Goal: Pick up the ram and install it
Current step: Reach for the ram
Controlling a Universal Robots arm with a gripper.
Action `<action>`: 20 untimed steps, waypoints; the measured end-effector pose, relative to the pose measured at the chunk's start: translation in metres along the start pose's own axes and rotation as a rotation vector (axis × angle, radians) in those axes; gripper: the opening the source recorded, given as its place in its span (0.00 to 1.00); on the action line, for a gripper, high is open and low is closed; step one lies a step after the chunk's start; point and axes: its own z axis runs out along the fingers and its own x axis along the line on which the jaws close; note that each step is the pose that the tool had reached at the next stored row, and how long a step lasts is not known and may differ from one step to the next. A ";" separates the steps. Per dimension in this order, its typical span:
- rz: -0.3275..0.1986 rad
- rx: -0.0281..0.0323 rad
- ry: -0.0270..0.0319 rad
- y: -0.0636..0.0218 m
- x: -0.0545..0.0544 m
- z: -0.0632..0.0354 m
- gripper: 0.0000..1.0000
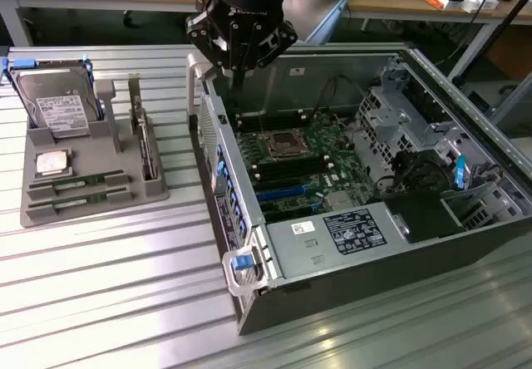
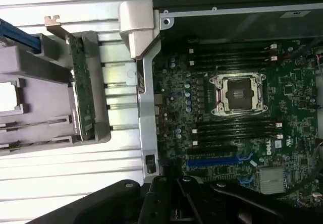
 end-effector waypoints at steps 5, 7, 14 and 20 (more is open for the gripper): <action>0.000 -0.0002 -0.0002 -0.0015 0.019 -0.0005 0.10; 0.000 -0.0001 -0.0001 -0.0017 0.023 -0.0006 0.10; 0.000 -0.0004 -0.0001 -0.0029 0.039 -0.0010 0.10; 0.000 -0.0006 0.0000 -0.0042 0.056 -0.0013 0.10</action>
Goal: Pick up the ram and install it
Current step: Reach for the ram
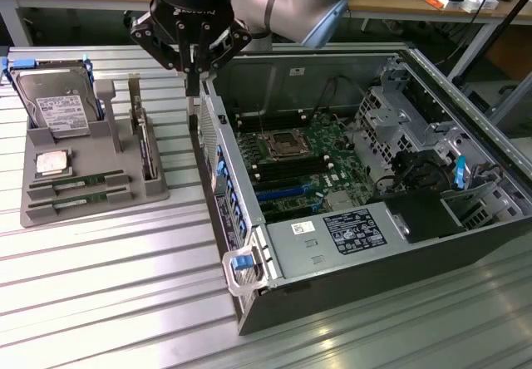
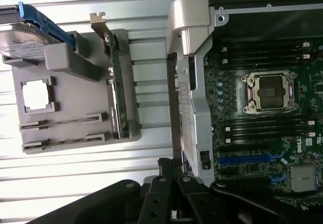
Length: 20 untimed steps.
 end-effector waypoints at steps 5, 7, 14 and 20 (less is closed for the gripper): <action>0.000 -0.0001 0.0000 -0.0009 0.012 -0.0002 0.10; 0.000 -0.0002 -0.0001 -0.0013 0.017 -0.0003 0.10; 0.000 -0.0003 0.0000 -0.0028 0.037 -0.0006 0.10; 0.000 -0.0004 0.0000 -0.0037 0.048 -0.0007 0.10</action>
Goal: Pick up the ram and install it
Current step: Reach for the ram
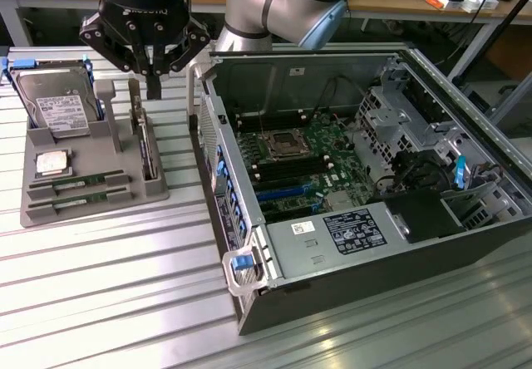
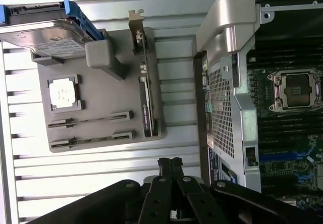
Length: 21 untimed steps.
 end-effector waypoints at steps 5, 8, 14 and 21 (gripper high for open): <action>0.000 -0.0001 0.0000 -0.0006 0.007 -0.0001 0.10; 0.000 -0.0002 0.0000 -0.0010 0.013 -0.0001 0.10; 0.000 -0.0002 0.0000 -0.0017 0.023 -0.0003 0.10; 0.000 -0.0002 0.0000 -0.0027 0.035 -0.0004 0.10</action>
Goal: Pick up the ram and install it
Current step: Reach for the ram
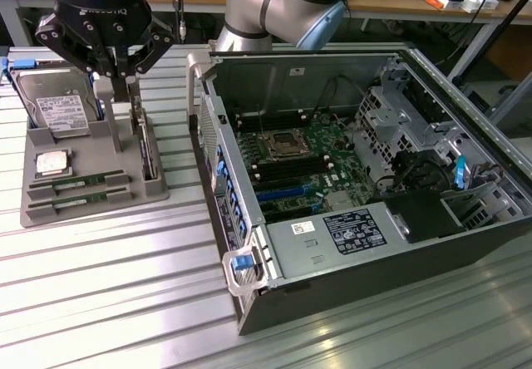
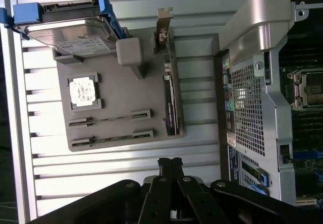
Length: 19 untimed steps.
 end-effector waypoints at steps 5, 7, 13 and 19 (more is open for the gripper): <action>0.000 0.0000 0.0000 -0.0006 0.008 -0.0001 0.10; 0.000 0.0000 0.0000 -0.0009 0.012 -0.0002 0.10; 0.000 0.0000 0.0000 -0.0016 0.021 -0.0003 0.10; 0.000 0.0000 0.0000 -0.0022 0.029 -0.0003 0.10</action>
